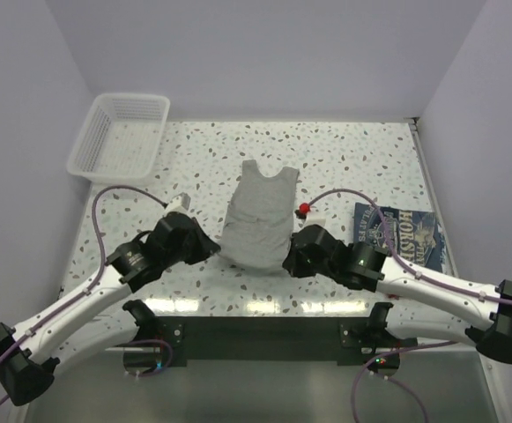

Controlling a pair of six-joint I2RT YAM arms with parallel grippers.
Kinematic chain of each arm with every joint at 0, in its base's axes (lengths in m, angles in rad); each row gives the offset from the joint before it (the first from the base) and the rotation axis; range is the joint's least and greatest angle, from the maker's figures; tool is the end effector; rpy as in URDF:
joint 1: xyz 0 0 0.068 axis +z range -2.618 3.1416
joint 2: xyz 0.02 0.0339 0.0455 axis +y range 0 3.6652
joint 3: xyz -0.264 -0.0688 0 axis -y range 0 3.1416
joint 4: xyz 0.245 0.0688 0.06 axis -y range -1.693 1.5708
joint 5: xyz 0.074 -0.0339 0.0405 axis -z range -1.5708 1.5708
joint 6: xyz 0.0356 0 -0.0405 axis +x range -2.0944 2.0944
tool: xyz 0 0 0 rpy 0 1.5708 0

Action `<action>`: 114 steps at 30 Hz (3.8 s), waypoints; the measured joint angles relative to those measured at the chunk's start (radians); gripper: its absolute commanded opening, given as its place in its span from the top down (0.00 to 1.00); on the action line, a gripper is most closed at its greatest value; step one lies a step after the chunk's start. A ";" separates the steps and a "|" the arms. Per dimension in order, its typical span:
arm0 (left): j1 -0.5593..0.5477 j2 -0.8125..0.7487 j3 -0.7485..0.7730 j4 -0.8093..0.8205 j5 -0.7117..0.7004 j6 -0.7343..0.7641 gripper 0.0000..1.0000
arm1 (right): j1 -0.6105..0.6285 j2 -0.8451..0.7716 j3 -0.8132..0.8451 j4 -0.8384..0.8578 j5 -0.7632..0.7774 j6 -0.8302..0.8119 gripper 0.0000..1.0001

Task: Fold and stack the tank tops
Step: Fold the tank top, then neatly place the folded tank top to the corner

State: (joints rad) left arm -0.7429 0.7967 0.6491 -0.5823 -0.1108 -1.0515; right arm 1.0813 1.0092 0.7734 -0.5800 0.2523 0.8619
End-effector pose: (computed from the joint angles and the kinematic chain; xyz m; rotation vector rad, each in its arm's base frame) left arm 0.1265 -0.1108 0.2527 -0.4325 2.3891 -0.7642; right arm 0.1047 0.1776 0.2591 -0.1454 2.4433 0.6256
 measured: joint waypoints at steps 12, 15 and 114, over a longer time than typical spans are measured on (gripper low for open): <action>0.176 0.383 0.342 0.177 -0.022 0.137 1.00 | -0.274 0.180 0.299 -0.040 0.039 -0.170 1.00; 0.205 0.480 0.427 0.225 0.000 0.159 1.00 | -0.350 0.222 0.354 -0.029 0.002 -0.211 1.00; -0.278 1.086 0.746 0.168 -0.042 0.513 0.32 | -0.727 0.348 0.891 -0.116 -0.009 -0.375 0.17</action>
State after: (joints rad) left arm -1.0210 1.8828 1.3952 -0.4141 -0.1528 -0.5388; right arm 0.3542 1.3567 1.6646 -0.6964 0.2432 0.4870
